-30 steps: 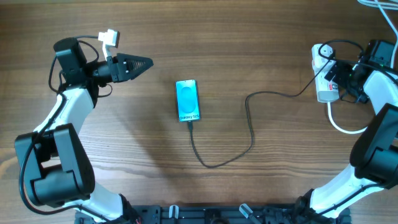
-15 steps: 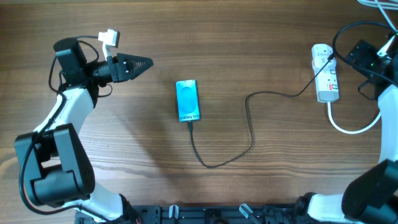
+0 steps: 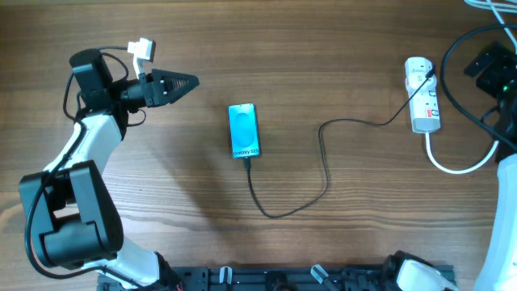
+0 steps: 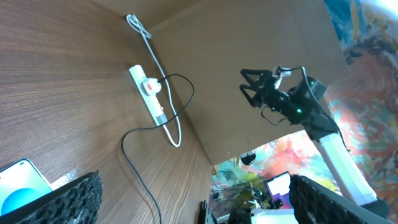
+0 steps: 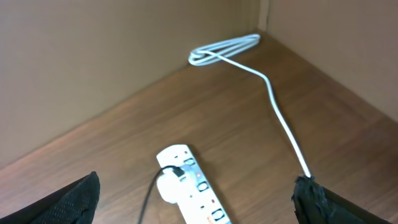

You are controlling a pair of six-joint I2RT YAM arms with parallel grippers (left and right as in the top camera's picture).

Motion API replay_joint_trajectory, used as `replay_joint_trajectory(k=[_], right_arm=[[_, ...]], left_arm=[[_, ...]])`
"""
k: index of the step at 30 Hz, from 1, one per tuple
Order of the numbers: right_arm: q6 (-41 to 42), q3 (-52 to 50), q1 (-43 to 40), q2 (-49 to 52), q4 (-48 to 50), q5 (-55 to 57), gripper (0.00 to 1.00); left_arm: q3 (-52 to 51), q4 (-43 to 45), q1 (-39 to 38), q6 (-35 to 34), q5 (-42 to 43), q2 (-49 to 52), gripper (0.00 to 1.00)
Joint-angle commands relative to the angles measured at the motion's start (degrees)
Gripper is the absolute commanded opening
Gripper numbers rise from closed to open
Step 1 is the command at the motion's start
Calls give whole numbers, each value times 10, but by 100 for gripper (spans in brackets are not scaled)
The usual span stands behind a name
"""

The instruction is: Plug charger to phone and switch on socket

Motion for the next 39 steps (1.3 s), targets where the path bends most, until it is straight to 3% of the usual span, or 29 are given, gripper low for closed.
replay_joint_trajectory(k=[1, 13, 23, 28, 39], right_arm=[[-10, -5, 40, -40, -8, -5, 100], [-10, -17, 150, -71, -10, -5, 100], [-11, -224, 226, -86, -7, 15, 100], [-11, -264, 243, -86, 5, 23, 100], [-56, -501, 255, -88, 347, -61, 100]], left_arm=[[1, 2, 3, 5, -1, 2, 100], [1, 2, 3, 5, -1, 2, 100], [1, 2, 3, 5, -1, 2, 100], [1, 2, 3, 5, -1, 2, 100], [1, 2, 3, 5, -1, 2, 100]])
